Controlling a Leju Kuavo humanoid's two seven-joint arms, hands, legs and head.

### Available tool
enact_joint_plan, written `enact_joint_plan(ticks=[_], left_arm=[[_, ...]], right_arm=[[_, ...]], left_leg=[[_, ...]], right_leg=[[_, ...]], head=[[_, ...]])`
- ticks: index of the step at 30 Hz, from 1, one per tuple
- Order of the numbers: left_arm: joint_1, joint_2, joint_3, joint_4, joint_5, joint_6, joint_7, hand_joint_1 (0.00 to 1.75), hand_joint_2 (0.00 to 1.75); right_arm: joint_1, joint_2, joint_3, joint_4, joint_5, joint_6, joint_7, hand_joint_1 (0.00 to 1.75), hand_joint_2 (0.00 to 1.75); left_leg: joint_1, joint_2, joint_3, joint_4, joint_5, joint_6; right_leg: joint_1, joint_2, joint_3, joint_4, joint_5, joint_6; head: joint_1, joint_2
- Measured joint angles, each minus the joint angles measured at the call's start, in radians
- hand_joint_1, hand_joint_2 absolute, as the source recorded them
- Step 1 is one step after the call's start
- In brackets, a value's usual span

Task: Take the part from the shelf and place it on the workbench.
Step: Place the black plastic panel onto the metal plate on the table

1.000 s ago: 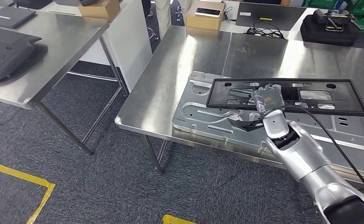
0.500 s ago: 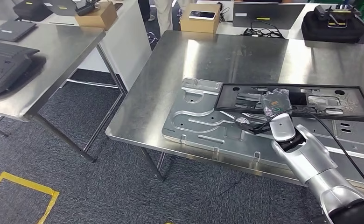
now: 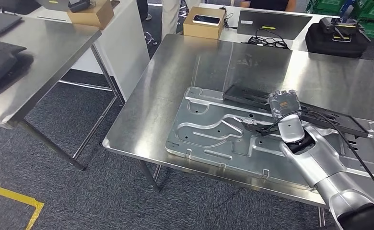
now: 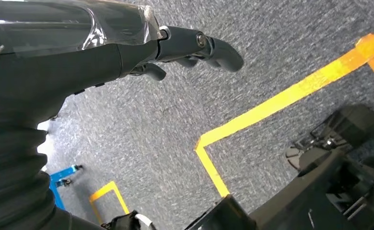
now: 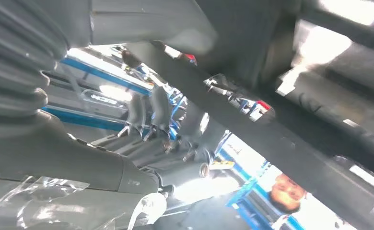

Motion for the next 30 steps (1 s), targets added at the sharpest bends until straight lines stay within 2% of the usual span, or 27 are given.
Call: enact_joint_plan(ticks=[1, 2, 4, 5, 6, 7, 9, 11, 13, 14, 15, 16, 17, 18, 20, 21, 22, 23, 24, 26, 28, 30], left_arm=[[0.001, -0.001, -0.001, 0.000, -0.002, 0.002, -0.001, 0.00, 1.75], [0.002, -0.001, -0.002, 0.000, -0.002, 0.004, -0.002, 0.00, 1.31], [0.004, 0.000, -0.004, 0.000, 0.001, 0.005, 0.000, 0.00, 0.44], [0.004, 0.001, -0.004, 0.000, 0.003, 0.005, 0.001, 0.00, 0.00], [0.004, 0.003, -0.004, 0.000, 0.005, 0.004, 0.002, 0.00, 0.00], [0.004, 0.004, -0.004, 0.000, 0.006, 0.004, 0.002, 0.00, 0.00], [0.005, 0.007, -0.005, 0.000, 0.007, 0.000, 0.004, 0.00, 0.00], [0.005, 0.008, -0.006, -0.001, 0.008, -0.004, 0.007, 0.00, 0.00], [0.002, 0.008, -0.006, -0.002, 0.007, -0.005, 0.008, 0.00, 0.00], [0.001, 0.008, -0.006, -0.002, 0.007, -0.005, 0.008, 0.00, 0.00], [0.001, 0.007, -0.006, -0.002, 0.007, -0.006, 0.008, 0.00, 0.00], [0.001, 0.005, -0.006, -0.002, 0.007, -0.006, 0.008, 0.00, 0.00], [0.002, 0.002, -0.006, -0.002, 0.007, -0.007, 0.008, 0.00, 0.00], [0.002, 0.000, -0.007, -0.002, 0.007, -0.008, 0.008, 0.00, 0.00], [0.002, 0.001, -0.007, -0.002, 0.007, -0.008, 0.008, 0.00, 0.00], [0.000, 0.003, -0.007, -0.002, 0.007, -0.008, 0.008, 0.00, 0.00], [-0.001, 0.005, -0.007, -0.002, 0.007, -0.008, 0.009, 0.00, 0.00], [-0.002, 0.006, -0.007, -0.003, 0.007, -0.008, 0.010, 0.00, 0.00], [-0.004, 0.005, -0.007, -0.003, 0.007, -0.008, 0.010, 0.00, 0.00], [-0.005, 0.000, -0.007, -0.003, 0.007, -0.010, 0.010, 0.00, 0.00], [-0.003, -0.007, -0.007, -0.003, 0.007, -0.013, 0.009, 0.00, 0.00], [-0.002, -0.010, -0.007, -0.003, 0.008, -0.015, 0.009, 0.00, 0.00]], right_arm=[[0.004, -0.001, 0.000, 0.000, -0.002, 0.002, 0.000, 0.00, 0.00], [0.006, -0.002, 0.000, 0.000, -0.004, 0.003, 0.001, 0.00, 0.00], [0.007, -0.004, 0.000, 0.000, -0.007, 0.004, 0.003, 0.00, 0.00], [0.008, -0.005, 0.000, 0.000, -0.007, 0.004, 0.003, 0.00, 0.00], [0.009, -0.007, 0.000, 0.000, -0.007, 0.004, 0.004, 0.00, 0.00], [0.011, -0.008, 0.000, 0.000, -0.008, 0.004, 0.004, 0.00, 0.00], [0.013, -0.010, 0.000, 0.001, -0.008, 0.003, 0.002, 0.00, 0.00], [0.011, -0.009, 0.000, 0.000, -0.008, 0.003, -0.003, 0.00, 0.00], [0.008, -0.009, 0.000, -0.001, -0.006, 0.003, -0.006, 0.00, 0.00], [0.007, -0.010, 0.000, -0.001, -0.006, 0.002, -0.006, 0.00, 0.00], [0.007, -0.011, 0.000, -0.002, -0.006, 0.002, -0.005, 0.00, 0.00], [0.006, -0.012, 0.000, -0.002, -0.006, 0.002, -0.005, 0.00, 0.00], [0.005, -0.012, 0.000, -0.002, -0.006, 0.002, -0.005, 0.00, 0.00], [0.002, -0.011, 0.000, -0.002, -0.007, 0.002, -0.006, 0.00, 0.00], [-0.009, -0.010, 0.000, -0.005, -0.007, 0.002, -0.008, 0.00, 0.00], [-0.014, -0.010, 0.000, -0.007, -0.007, 0.002, -0.008, 0.00, 0.00], [-0.018, -0.009, 0.000, -0.008, -0.007, 0.002, -0.008, 0.00, 0.00], [-0.020, -0.007, 0.000, -0.008, -0.007, 0.001, -0.009, 0.00, 0.00], [-0.024, -0.004, 0.000, -0.008, -0.007, 0.000, -0.010, 0.00, 0.00], [-0.032, -0.001, 0.000, -0.008, -0.007, -0.002, -0.011, 0.00, 0.00], [-0.035, 0.002, 0.000, -0.007, -0.007, -0.006, -0.010, 0.00, 0.00], [-0.029, 0.004, 0.001, -0.006, -0.007, -0.007, -0.011, 0.00, 0.00]], left_leg=[[0.001, -0.001, 0.003, 0.004, -0.006, -0.002], [0.003, -0.002, 0.006, 0.009, -0.013, -0.006], [0.005, -0.003, 0.014, 0.025, -0.033, -0.017], [0.003, -0.004, 0.015, 0.037, -0.045, -0.023], [0.000, -0.004, 0.013, 0.048, -0.054, -0.027], [-0.003, -0.004, 0.009, 0.057, -0.059, -0.029], [-0.003, -0.005, 0.002, 0.068, -0.066, -0.034], [0.005, -0.002, -0.022, 0.119, -0.097, -0.054], [0.026, 0.008, -0.086, 0.255, -0.156, -0.084], [0.038, 0.013, -0.125, 0.332, -0.181, -0.096], [0.046, 0.016, -0.159, 0.390, -0.196, -0.101], [0.048, 0.018, -0.179, 0.415, -0.193, -0.101], [0.046, 0.018, -0.180, 0.398, -0.170, -0.092], [0.040, 0.018, -0.164, 0.344, -0.132, -0.077], [0.009, 0.016, -0.097, 0.178, -0.042, -0.025], [-0.011, 0.015, -0.066, 0.110, -0.011, -0.005], [-0.026, 0.014, -0.045, 0.066, 0.006, 0.009], [-0.033, 0.012, -0.033, 0.046, 0.010, 0.012], [-0.029, 0.012, -0.024, 0.030, 0.009, 0.008], [-0.014, 0.010, -0.009, 0.005, 0.006, -0.006], [-0.008, 0.008, -0.003, -0.006, 0.005, -0.013], [-0.008, 0.008, -0.002, -0.004, 0.002, -0.006]], right_leg=[[-0.002, 0.000, -0.021, 0.023, 0.009, 0.005], [-0.006, -0.001, -0.022, 0.003, 0.039, 0.011], [-0.019, -0.004, 0.020, -0.124, 0.130, 0.030], [-0.026, -0.004, 0.046, -0.190, 0.162, 0.038], [-0.032, -0.003, 0.065, -0.237, 0.179, 0.035], [-0.038, -0.001, 0.074, -0.260, 0.182, 0.028], [-0.049, 0.002, 0.070, -0.264, 0.178, 0.009], [-0.062, 0.003, 0.061, -0.256, 0.174, 0.002], [-0.066, 0.003, 0.062, -0.255, 0.172, -0.002], [-0.065, 0.002, 0.064, -0.256, 0.171, -0.001], [-0.064, 0.001, 0.067, -0.257, 0.169, 0.001], [-0.061, 0.001, 0.071, -0.258, 0.168, 0.003], [-0.056, 0.001, 0.076, -0.262, 0.167, 0.004], [-0.049, 0.002, 0.084, -0.269, 0.167, 0.003], [-0.036, 0.002, 0.105, -0.293, 0.172, -0.002], [-0.031, 0.003, 0.114, -0.304, 0.174, -0.004], [-0.024, 0.003, 0.120, -0.311, 0.176, -0.006], [-0.016, 0.004, 0.122, -0.313, 0.176, -0.007], [-0.008, 0.004, 0.121, -0.312, 0.174, -0.010], [0.001, 0.002, 0.106, -0.283, 0.152, -0.009], [-0.001, -0.001, 0.056, -0.173, 0.089, -0.001], [-0.002, -0.001, -0.017, -0.023, 0.028, 0.001]], head=[[0.000, 0.000], [0.000, 0.000], [0.000, 0.000], [0.000, 0.000], [0.000, 0.000], [0.000, 0.000], [0.000, 0.000], [0.000, 0.000], [0.000, 0.000], [0.000, 0.000], [0.000, 0.000], [0.000, 0.000], [0.000, 0.000], [0.000, 0.000], [0.000, 0.000], [-0.001, 0.000], [-0.001, 0.000], [-0.001, 0.000], [-0.002, 0.000], [-0.002, 0.000], [-0.001, 0.000], [-0.001, 0.000]])
